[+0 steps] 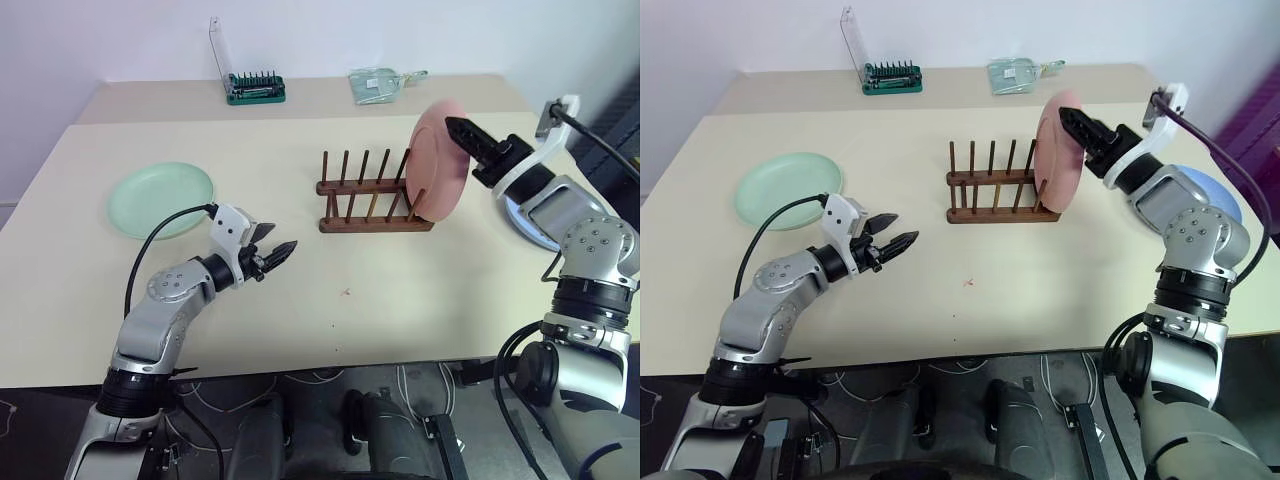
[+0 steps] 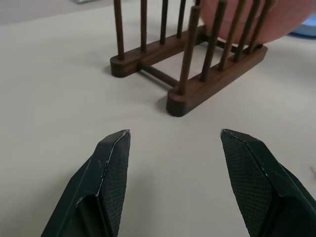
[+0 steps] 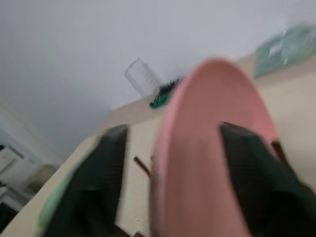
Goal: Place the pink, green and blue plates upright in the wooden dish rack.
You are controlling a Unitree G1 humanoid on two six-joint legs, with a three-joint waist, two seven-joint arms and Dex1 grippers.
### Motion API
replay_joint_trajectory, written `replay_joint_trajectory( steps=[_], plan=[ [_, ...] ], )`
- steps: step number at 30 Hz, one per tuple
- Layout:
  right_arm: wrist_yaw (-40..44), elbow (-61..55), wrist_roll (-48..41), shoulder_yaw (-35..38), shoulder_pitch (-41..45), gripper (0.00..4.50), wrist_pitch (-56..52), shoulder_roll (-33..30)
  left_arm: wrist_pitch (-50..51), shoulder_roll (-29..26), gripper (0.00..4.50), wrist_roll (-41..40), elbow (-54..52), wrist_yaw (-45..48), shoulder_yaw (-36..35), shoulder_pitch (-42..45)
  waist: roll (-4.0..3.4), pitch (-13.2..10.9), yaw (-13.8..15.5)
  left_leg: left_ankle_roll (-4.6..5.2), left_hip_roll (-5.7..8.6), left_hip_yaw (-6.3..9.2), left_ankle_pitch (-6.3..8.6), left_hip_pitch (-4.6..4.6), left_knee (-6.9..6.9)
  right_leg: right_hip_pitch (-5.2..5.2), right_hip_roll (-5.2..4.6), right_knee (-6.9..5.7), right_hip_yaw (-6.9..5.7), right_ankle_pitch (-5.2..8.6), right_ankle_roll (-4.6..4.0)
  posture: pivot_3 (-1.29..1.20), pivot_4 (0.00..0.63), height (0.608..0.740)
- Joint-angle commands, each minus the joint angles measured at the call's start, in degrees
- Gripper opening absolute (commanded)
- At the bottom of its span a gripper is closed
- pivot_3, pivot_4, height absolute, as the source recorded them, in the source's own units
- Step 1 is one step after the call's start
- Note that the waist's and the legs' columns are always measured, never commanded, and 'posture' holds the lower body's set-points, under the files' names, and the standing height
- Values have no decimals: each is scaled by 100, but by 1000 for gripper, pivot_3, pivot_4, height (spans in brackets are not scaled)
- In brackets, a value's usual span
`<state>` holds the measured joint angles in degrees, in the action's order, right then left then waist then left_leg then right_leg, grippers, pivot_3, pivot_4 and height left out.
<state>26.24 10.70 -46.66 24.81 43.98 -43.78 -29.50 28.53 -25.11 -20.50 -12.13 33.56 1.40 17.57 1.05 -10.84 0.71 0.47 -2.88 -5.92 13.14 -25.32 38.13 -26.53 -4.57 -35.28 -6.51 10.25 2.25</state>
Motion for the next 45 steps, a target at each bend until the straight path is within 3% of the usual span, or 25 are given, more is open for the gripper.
replay_joint_trajectory(
  steps=[1, 5, 8, 9, 12, 16, 21, 25, 34, 37, 43, 45],
  plan=[
    [191, -286, 270, 188, 80, 3123, 563, -453, 17, -10, 2984, -17, -208, 27, -8, -50, 0, 0, 10, 0, 1, 0, 0, 0, 0, 1, 0, 0, 0, 5, 8, 0, 150, 730],
    [435, -46, 401, 380, -151, 3123, 799, -891, -56, -16, 2984, 44, -129, 30, -21, -39, 0, 0, 7, 1, 2, 1, 1, 0, 1, 3, -3, 4, 0, 7, 8, 0, 150, 730],
    [756, -379, 414, 343, -423, 3123, 909, -1123, -135, 245, 2984, -146, 167, -444, -618, 131, -1, 0, 3, 1, 2, 0, 1, 1, 0, 3, -2, 5, 0, 7, 8, 0, 150, 730],
    [878, -608, 361, 286, -493, 3123, 905, -1158, -106, 394, 2984, -230, 322, -795, -929, 268, -1, 0, -3, 1, 2, 2, 1, 2, 1, 4, -2, 4, 1, 7, 8, 0, 150, 730],
    [1341, -1477, 189, -4, -684, 3187, 841, -1246, -215, 635, 4320, -120, 873, -2102, -1894, 756, -4, -2, -41, 2, -1, 7, 0, 3, 4, -1, 6, -5, 4, 4, 10, 0, 150, 730],
    [1881, -2469, -72, -536, -828, 3187, 604, -1321, -127, 945, 4422, -502, 1152, -3741, -3220, 1432, -1, 0, -52, 2, -8, 13, 1, 6, 2, 0, 13, -9, 4, 4, 9, 0, 150, 730],
    [2240, -3087, 283, -1595, -873, 3187, 675, -1223, 326, 1134, 4422, -421, 1186, -5607, -4176, 1726, 3, 1, -5, 4, -4, 13, 2, 7, 7, 11, -4, 2, 4, -3, 23, 0, 150, 730],
    [2298, -3239, 722, -2393, -902, 3187, 940, -881, 1132, 1253, 4422, -930, 1299, -6035, -4538, 1791, 22, 5, 55, 6, 2, 15, 3, 0, 17, 13, -8, 3, 2, -6, 26, 0, 150, 730],
    [2395, -3198, 1159, -2856, -1038, 3187, 1138, -612, 1515, 1143, 4422, -1667, 2302, -5736, -4795, 2024, 22, 6, 161, 4, 6, 3, 2, 6, 19, 19, -3, 0, -4, -17, 5, 0, 150, 730],
    [2376, -3232, 1225, -2850, -1103, 3187, 1130, -587, 1461, 1179, 3177, -1803, 2493, -5760, -4849, 2128, 23, 6, 168, 4, 6, 6, 2, 6, 20, 20, -6, 1, -4, -17, 5, 0, 150, 730],
    [2275, -3285, 1395, -2864, -1242, 3187, 1142, -544, 1507, 1201, 69, -1907, 2628, -5531, -4591, 2198, 23, 7, 150, 4, 7, 3, 2, 5, 19, 20, -4, 2, -4, -18, 6, 0, 150, 730],
    [2263, -3294, 1462, -2884, -1271, 3187, 1155, -535, 1507, 1185, 69, -1915, 2656, -5488, -4518, 2205, 24, 7, 154, 4, 8, 2, 2, 5, 20, 21, -3, 2, -4, -18, 6, 0, 150, 730]
  ],
)
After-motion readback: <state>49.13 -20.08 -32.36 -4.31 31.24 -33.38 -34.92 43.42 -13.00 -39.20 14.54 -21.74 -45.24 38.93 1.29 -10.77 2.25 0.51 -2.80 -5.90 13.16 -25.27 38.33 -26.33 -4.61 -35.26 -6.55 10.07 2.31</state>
